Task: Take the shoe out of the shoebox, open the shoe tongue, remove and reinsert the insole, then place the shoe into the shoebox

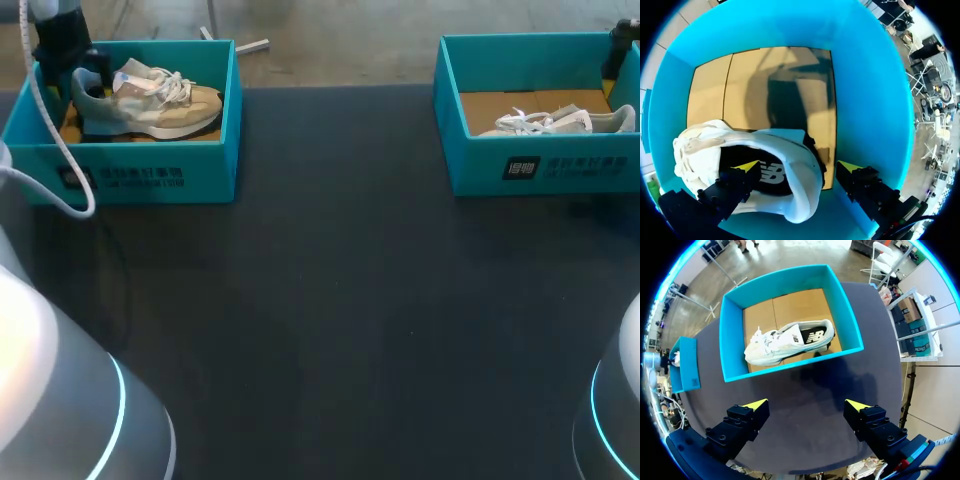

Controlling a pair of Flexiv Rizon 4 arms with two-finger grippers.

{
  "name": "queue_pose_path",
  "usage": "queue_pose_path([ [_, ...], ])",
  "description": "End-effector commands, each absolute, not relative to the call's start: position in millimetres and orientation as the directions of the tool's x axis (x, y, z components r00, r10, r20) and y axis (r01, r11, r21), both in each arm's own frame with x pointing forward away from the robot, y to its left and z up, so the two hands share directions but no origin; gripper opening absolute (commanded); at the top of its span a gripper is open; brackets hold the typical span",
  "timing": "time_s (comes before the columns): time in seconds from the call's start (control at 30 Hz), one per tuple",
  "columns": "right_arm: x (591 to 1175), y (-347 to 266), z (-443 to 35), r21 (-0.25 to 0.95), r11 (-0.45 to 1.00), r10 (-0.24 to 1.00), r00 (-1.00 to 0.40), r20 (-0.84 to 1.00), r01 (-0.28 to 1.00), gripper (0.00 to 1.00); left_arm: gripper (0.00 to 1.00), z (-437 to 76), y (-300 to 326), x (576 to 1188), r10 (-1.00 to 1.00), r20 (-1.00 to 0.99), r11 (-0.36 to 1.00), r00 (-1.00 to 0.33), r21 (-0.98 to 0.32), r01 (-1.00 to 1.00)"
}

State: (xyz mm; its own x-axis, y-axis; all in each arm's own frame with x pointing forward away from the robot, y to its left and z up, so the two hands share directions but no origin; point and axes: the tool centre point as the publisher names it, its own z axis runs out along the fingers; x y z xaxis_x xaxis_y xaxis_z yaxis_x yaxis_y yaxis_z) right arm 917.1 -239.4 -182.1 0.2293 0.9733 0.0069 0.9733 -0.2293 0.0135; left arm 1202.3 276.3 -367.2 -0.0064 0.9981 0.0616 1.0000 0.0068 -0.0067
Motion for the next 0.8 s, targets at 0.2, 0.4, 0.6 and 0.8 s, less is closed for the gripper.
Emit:
queue_pose_path([
  [0.2,916.6,-239.5,-182.4,0.015,-0.23,0.973,0.23,0.007,0.973,1.0,0.78,-381.5,281.0,1214.6,0.998,0.067,0.014,-0.012,-0.028,1.0],
  [0.4,916.6,-239.5,-182.4,0.015,-0.23,0.973,0.23,0.007,0.973,1.0,0.6,-385.5,282.6,1217.5,0.997,0.072,0.007,-0.004,-0.046,0.999],
  [0.6,916.6,-239.5,-182.4,0.015,-0.23,0.973,0.23,0.007,0.973,1.0,0.32,-389.5,283.1,1219.0,0.997,0.081,0.003,0.001,-0.054,0.999],
  [0.8,916.6,-239.5,-182.4,0.015,-0.23,0.973,0.23,0.007,0.973,1.0,0.0,-388.0,283.5,1217.7,0.996,0.083,-0.008,0.013,-0.058,0.998],
])
